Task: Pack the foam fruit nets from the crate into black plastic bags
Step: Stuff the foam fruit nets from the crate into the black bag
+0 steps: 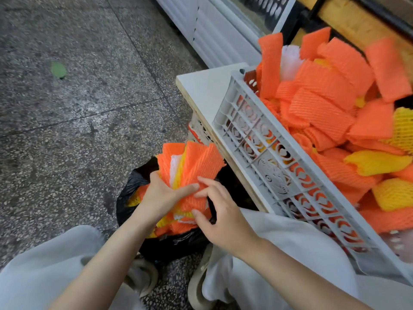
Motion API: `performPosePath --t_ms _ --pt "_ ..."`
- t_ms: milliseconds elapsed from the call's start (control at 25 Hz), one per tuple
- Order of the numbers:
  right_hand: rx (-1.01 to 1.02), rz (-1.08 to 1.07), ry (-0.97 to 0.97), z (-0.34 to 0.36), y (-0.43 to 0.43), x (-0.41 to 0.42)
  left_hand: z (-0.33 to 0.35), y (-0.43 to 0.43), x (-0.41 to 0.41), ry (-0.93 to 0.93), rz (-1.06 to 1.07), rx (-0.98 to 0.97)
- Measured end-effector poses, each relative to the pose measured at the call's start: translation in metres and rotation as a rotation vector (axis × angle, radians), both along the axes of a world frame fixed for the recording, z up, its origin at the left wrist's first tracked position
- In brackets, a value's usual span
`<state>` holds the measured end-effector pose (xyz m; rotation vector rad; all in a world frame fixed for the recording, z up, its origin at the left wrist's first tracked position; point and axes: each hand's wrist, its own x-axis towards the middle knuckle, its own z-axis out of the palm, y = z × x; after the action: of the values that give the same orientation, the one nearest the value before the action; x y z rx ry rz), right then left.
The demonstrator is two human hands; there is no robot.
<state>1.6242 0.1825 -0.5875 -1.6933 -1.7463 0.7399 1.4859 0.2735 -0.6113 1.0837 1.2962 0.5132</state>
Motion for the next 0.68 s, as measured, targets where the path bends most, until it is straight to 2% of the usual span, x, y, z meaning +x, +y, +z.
performPosePath --t_ms 80,160,200,280,360,480,680 --pt "-0.024 -0.031 0.15 -0.003 0.006 -0.004 -0.006 0.004 -0.005 0.044 0.007 0.007" --pt "-0.053 -0.166 0.314 -0.008 0.02 0.0 -0.01 0.008 -0.01 0.099 0.11 0.032" --pt "-0.083 -0.24 0.33 -0.013 0.029 0.005 -0.011 0.01 -0.011 0.125 0.165 0.069" --pt "-0.222 -0.321 0.215 -0.031 0.046 0.015 -0.011 0.016 -0.014 0.159 0.266 0.145" --pt "-0.397 -0.304 0.053 -0.054 0.06 0.026 -0.015 0.021 -0.015 0.148 0.347 0.201" --pt "-0.583 -0.303 -0.054 -0.087 0.076 0.031 -0.018 0.027 -0.009 0.193 0.367 0.271" --pt "-0.575 -0.441 -0.05 -0.116 0.091 0.032 -0.039 0.03 -0.002 0.242 0.338 0.38"
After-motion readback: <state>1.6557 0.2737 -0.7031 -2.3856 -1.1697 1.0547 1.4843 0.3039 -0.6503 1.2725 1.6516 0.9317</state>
